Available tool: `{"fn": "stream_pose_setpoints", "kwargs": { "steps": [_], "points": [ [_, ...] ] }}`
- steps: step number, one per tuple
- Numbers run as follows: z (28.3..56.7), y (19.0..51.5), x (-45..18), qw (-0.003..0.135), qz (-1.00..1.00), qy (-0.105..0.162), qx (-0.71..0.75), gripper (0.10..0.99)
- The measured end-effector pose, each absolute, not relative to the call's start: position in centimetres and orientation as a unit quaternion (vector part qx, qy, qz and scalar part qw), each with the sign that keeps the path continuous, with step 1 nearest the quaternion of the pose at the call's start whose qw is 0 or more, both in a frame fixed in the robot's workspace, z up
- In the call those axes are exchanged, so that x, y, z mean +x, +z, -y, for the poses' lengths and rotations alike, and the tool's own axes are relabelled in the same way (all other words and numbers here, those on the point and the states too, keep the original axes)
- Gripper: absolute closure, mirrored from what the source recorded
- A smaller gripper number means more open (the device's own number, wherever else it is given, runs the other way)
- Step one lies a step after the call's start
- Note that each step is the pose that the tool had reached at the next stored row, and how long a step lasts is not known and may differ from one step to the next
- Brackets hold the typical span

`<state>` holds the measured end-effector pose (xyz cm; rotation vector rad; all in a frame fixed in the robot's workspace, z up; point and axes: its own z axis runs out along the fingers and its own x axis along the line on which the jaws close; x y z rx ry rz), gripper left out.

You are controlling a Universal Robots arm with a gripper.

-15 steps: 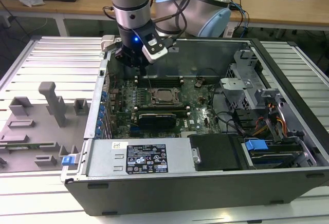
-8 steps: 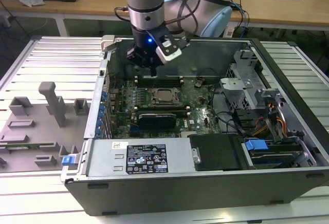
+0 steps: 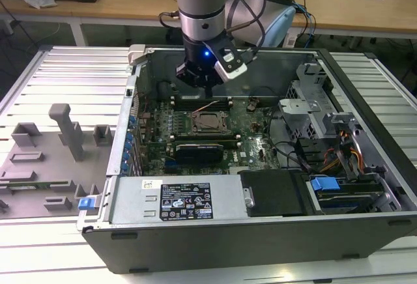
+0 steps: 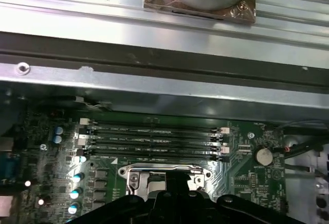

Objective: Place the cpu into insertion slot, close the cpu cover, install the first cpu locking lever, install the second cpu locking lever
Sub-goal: 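Install the first cpu locking lever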

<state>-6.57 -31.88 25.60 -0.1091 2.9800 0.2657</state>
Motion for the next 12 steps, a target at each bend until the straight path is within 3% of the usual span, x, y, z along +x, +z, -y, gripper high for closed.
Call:
{"fn": "stream_pose_setpoints", "kwargs": {
  "steps": [12],
  "points": [
    [31.9,24.2,-6.7,0.083,-0.993,0.088,-0.017,0.98]
  ]
}}
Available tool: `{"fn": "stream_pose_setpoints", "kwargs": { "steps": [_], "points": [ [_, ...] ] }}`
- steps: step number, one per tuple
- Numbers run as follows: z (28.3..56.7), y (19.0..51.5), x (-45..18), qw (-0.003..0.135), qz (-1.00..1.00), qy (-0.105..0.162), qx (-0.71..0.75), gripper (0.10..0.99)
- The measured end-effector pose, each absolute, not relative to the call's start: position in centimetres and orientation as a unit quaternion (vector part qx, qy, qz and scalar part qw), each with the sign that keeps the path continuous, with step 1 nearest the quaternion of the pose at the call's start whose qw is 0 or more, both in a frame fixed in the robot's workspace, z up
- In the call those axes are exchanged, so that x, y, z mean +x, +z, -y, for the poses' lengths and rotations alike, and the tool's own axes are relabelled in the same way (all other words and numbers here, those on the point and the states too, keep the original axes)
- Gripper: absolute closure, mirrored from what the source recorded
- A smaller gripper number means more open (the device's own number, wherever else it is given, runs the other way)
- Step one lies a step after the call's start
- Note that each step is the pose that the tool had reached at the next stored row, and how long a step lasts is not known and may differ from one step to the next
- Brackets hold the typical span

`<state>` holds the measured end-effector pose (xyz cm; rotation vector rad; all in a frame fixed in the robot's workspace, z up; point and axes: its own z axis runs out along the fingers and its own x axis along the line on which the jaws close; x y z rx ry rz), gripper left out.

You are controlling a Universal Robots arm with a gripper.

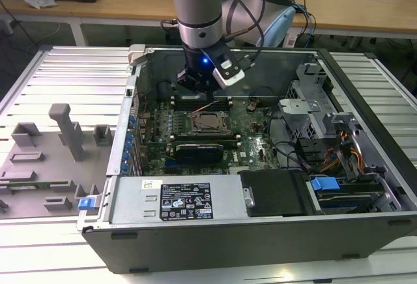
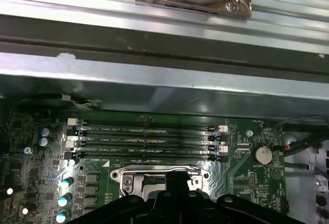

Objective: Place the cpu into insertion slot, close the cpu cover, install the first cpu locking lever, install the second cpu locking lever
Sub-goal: 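Install the first cpu locking lever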

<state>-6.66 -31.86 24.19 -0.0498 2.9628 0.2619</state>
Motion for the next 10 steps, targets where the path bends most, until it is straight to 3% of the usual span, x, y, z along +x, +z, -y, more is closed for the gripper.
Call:
{"fn": "stream_pose_setpoints", "kwargs": {
  "steps": [10],
  "points": [
    [30.8,23.3,-6.7,0.086,-0.992,0.084,0.02,0.98]
  ]
}}
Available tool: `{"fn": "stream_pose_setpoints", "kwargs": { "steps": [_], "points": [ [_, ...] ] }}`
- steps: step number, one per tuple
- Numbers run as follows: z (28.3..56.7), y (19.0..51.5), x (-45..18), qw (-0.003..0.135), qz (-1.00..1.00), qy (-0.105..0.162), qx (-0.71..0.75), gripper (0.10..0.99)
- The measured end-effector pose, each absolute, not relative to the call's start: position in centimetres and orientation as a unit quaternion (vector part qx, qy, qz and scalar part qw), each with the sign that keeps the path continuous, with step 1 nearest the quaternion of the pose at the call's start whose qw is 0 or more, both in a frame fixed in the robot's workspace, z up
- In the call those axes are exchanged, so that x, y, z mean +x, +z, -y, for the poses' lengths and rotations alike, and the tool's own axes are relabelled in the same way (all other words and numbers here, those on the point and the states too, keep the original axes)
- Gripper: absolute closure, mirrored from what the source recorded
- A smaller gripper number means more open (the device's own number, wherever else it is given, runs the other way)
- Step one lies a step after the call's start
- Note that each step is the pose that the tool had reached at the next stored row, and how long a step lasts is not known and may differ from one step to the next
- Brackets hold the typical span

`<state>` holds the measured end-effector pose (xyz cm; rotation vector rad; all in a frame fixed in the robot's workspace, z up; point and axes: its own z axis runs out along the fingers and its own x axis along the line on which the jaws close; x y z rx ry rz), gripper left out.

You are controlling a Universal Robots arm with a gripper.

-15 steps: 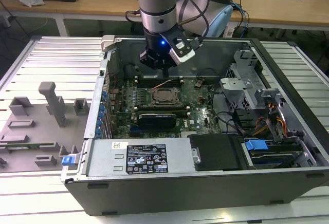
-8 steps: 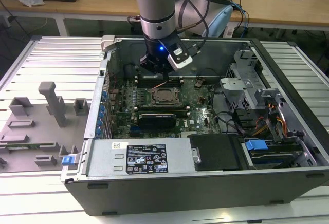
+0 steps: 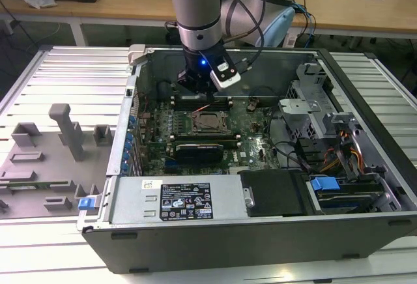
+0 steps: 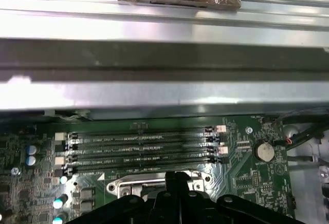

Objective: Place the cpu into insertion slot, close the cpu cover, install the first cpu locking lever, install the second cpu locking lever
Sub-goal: 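Install the first cpu locking lever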

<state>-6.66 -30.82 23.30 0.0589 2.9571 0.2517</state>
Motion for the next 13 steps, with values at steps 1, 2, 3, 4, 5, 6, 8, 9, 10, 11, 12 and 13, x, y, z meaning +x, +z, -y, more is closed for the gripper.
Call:
{"fn": "stream_pose_setpoints", "kwargs": {
  "steps": [1,2,3,4,5,6,8,9,10,11,12,13],
  "points": [
    [30.6,23.2,-6.7,0.087,-0.992,0.084,0.02,0.98],
    [30.5,23.1,-6.7,0.087,-0.993,0.084,0.02,0.98],
    [30.4,22.9,-6.7,0.087,-0.993,0.083,0.02,0.98],
    [30.4,22.8,-6.7,0.087,-0.993,0.082,0.02,0.98],
    [30.4,22.6,-6.7,0.087,-0.993,0.082,0.021,0.98],
    [30.3,22.5,-6.7,0.087,-0.993,0.081,0.022,0.98],
    [30.3,22.3,-6.7,0.087,-0.993,0.08,0.029,0.98],
    [30.3,22.2,-6.7,0.088,-0.992,0.079,0.033,0.98],
    [30.2,22.1,-6.7,0.088,-0.992,0.078,0.037,0.98],
    [30.2,22.1,-6.7,0.088,-0.992,0.077,0.04,0.98],
    [30.2,22.0,-6.7,0.089,-0.992,0.076,0.043,0.98],
    [30.2,22.0,-6.7,0.089,-0.992,0.076,0.046,0.98]
  ]
}}
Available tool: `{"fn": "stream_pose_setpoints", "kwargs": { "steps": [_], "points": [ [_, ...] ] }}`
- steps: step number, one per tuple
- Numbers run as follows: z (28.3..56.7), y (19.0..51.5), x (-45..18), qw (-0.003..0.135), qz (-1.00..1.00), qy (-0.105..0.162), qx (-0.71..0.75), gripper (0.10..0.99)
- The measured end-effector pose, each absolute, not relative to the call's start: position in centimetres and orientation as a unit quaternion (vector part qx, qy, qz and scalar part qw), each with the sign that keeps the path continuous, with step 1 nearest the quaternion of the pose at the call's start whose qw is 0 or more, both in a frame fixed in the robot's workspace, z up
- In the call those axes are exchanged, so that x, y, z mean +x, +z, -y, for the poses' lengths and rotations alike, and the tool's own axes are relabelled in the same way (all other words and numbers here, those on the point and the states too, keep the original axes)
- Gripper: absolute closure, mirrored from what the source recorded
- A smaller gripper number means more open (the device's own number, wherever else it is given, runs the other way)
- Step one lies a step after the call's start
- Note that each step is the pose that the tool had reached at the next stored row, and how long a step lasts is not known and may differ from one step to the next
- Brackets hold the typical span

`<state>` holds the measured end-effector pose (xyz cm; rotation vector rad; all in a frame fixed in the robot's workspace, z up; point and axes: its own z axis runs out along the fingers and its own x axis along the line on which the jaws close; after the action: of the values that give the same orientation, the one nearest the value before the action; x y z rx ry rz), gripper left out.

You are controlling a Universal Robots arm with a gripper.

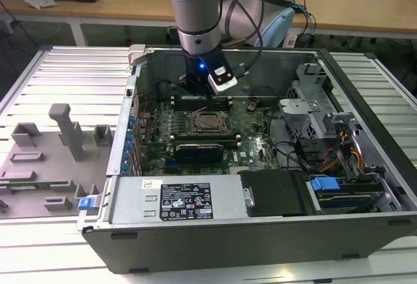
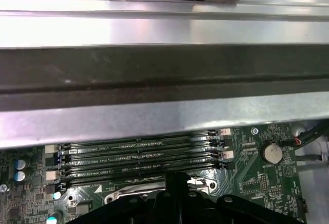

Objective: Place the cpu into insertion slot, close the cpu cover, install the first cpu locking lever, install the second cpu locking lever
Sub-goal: 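Install the first cpu locking lever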

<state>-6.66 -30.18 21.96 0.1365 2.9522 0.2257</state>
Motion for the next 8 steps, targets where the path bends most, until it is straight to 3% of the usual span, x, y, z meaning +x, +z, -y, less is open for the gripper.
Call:
{"fn": "stream_pose_setpoints", "kwargs": {
  "steps": [8],
  "points": [
    [29.57,21.5,-6.64,0.091,-0.99,0.07,0.078,0.98]
  ]
}}
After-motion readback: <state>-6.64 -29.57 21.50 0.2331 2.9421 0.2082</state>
